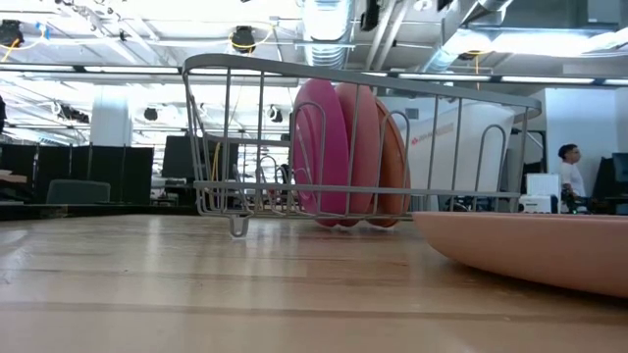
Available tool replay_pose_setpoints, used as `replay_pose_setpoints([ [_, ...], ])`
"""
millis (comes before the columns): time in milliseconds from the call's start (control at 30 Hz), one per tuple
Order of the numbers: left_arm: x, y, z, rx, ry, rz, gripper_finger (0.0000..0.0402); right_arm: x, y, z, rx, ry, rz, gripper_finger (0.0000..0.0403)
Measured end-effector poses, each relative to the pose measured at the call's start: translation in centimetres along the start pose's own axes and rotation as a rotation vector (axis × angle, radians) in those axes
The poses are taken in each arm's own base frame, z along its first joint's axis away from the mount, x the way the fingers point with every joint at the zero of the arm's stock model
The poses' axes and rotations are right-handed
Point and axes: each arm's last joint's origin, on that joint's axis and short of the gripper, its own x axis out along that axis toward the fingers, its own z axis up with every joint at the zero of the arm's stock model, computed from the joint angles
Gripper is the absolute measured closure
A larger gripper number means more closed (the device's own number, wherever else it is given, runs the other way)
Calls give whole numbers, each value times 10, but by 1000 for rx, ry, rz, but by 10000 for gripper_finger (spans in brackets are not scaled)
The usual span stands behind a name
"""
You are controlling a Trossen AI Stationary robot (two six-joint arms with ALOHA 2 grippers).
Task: Sort dishes
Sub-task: Put the top beige plate in the dish rack
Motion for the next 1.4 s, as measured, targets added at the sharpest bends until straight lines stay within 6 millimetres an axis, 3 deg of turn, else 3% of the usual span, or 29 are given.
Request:
replay_pose_setpoints([
  [167, -10, -4, 10, -96, -49, -23, 235, 3, -2, -2, 8, 5, -2, 392],
  [333, -13, -6, 2, -117, -30, 52, 241, 4, -5, 1, -10, -134, -61, 392],
  [567, -6, -14, -14, -47, -28, 190, 252, 1, -8, 8, -14, -269, -105, 392],
  [1100, 32, -27, -51, 71, -62, 448, 256, 6, -8, -1, -80, -311, -158, 391],
  [1233, 35, -29, -55, 167, -71, 515, 282, 7, -7, -3, -113, -306, -165, 391],
  [1400, 35, -27, -53, 198, -78, 543, 356, 9, -6, -6, -132, -305, -169, 391],
])
